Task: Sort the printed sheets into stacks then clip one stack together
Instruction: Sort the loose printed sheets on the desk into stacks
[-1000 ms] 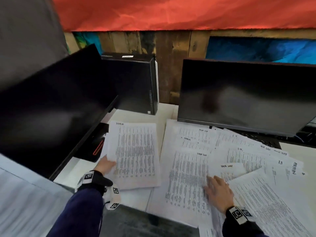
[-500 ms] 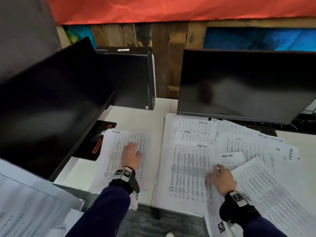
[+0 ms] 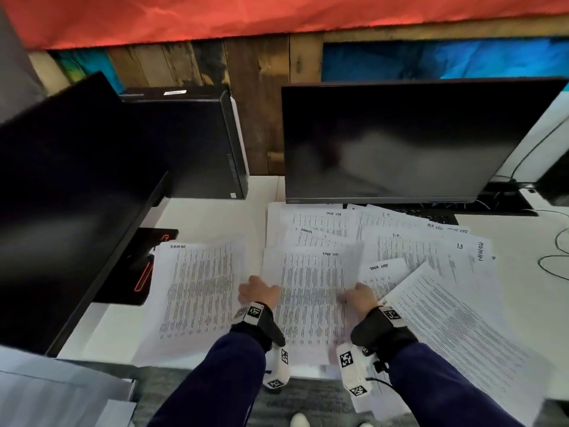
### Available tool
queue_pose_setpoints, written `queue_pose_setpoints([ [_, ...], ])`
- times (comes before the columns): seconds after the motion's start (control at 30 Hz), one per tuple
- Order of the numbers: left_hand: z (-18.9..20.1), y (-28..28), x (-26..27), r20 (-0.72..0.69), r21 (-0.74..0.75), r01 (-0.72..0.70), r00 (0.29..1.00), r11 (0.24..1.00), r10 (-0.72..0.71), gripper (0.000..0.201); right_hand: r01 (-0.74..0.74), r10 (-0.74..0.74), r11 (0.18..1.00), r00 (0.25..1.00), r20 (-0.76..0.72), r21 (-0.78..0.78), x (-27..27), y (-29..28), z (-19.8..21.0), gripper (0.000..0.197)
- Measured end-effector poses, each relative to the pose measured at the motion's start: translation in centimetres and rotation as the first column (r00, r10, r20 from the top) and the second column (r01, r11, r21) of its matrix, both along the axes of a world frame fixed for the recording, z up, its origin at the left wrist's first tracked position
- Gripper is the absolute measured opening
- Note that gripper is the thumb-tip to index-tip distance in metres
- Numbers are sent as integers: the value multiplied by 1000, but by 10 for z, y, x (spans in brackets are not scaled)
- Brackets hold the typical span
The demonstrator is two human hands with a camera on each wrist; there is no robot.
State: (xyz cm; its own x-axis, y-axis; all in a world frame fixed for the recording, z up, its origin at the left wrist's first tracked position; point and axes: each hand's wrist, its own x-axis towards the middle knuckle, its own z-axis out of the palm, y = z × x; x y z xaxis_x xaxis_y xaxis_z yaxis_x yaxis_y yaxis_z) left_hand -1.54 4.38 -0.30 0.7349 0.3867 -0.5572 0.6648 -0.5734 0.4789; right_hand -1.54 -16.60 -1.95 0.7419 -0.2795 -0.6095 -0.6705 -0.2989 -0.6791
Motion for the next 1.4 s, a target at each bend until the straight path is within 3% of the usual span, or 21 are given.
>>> queue_pose_setpoints([
  [0.13,8,-24,4,214,87,-17,977,996,-2,49,102,-127,973,986,110,208,2,-22,46,56],
  [0.23,15,-53,6,328,109,14,943,994,-50,41,209,-299,855,946,122,474,-3,-68,73,44],
  [0.27,16,-65,6,360,100,38,930,994,-71,39,203,-285,863,952,114,463,-7,-90,78,35],
  [0.37,15,-100,1,410,-20,140,904,990,-120,29,143,-178,926,981,71,350,-11,-148,75,39],
  [0.43,12,-126,-5,362,-51,226,912,973,-193,31,46,-44,996,999,-33,75,-9,-186,53,49],
  [0.47,9,-136,-8,305,-41,258,923,965,-234,36,-27,18,995,995,-95,-92,-8,-202,34,67],
  [0.5,5,-145,-10,228,-19,282,935,959,-270,43,-115,72,969,978,-196,-217,-9,-213,20,90],
  [0.53,2,-152,-12,133,6,297,946,955,-295,51,-212,127,922,957,-262,-325,-10,-218,11,99],
  [0.63,-6,-161,-19,-66,49,249,967,967,-246,69,-244,100,772,959,-267,-587,-18,-223,-6,69],
  [0.7,-8,-163,-22,-104,77,168,982,983,-160,72,-255,109,747,958,-266,-614,-24,-216,-2,83],
  [0.77,-10,-163,-25,-119,51,81,990,995,-75,76,-260,114,775,954,-277,-576,-21,-219,-7,89],
  [0.87,-12,-161,-23,-60,-153,-120,992,981,112,76,-225,89,824,958,-273,-520,-19,-217,0,91],
  [0.97,-14,-165,-21,-21,-364,-230,971,902,239,73,-235,76,790,954,-290,-566,-14,-218,1,96],
  [1.1,-12,-177,-20,-65,-436,-203,979,877,195,83,-252,114,789,956,-268,-561,-7,-211,0,90],
  [1.23,-12,-176,-19,-75,-350,-123,992,929,103,87,-354,193,670,932,-308,-653,-5,-210,3,87],
  [1.4,-7,-161,-10,60,-373,-98,990,923,129,76,-302,196,796,948,-250,-525,-3,-225,1,79],
])
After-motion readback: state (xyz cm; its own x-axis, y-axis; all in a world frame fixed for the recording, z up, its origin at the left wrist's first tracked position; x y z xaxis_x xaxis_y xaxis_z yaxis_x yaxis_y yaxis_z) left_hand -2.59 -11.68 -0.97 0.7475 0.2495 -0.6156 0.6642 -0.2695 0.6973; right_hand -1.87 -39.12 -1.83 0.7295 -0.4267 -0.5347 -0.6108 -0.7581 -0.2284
